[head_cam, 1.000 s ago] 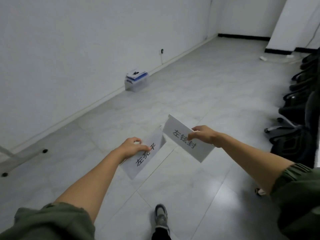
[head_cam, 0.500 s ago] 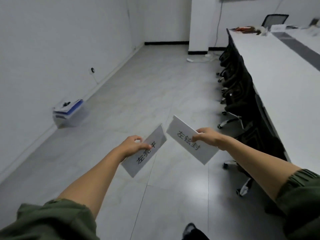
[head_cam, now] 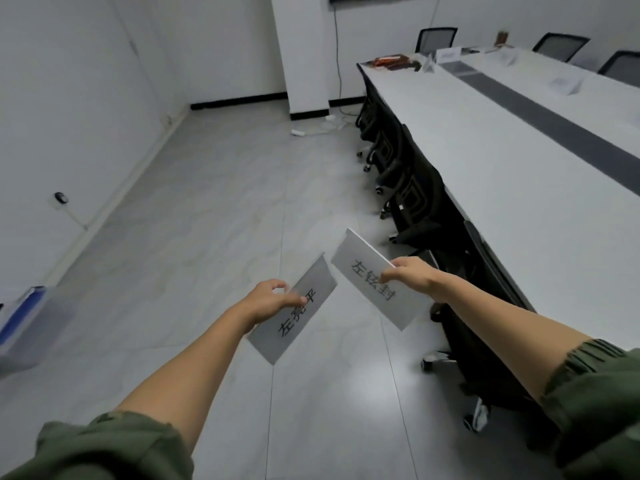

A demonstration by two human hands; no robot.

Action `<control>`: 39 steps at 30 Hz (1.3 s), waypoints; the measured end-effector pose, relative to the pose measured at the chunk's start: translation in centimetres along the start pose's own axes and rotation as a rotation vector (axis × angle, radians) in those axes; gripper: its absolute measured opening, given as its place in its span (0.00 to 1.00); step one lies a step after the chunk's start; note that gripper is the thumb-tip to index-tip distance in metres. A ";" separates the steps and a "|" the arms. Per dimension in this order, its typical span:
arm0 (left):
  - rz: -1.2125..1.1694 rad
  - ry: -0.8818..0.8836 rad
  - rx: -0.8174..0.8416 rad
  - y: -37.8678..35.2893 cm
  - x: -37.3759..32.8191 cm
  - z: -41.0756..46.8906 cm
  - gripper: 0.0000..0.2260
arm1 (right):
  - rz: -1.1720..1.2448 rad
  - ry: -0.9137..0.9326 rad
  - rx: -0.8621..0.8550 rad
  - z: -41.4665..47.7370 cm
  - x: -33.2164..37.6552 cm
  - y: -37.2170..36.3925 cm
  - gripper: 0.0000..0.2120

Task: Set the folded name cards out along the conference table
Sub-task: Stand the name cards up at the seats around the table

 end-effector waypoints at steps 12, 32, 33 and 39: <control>0.161 -0.119 0.273 -1.1 -18.8 24.4 0.23 | 0.124 -0.130 -0.250 11.3 -2.1 18.4 0.25; 0.611 -0.332 0.748 -26.2 -46.7 48.1 0.35 | 0.564 -0.455 -0.754 9.7 -19.3 42.9 0.12; 0.640 -0.343 0.748 -27.5 -47.9 48.6 0.34 | 0.582 -0.468 -0.771 9.5 -20.3 44.0 0.12; 0.777 -0.346 0.797 -34.5 -52.5 53.7 0.44 | 0.736 -0.539 -0.840 9.3 -26.3 48.1 0.19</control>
Point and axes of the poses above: each hand's wrist, its own z-axis towards the middle knuckle, its own y-axis out of the back of the hand, x = y × z, the point moved 10 cm from there along z, towards the middle knuckle, and after that the axes turned 7 degrees about x, right-handed, at the moved point
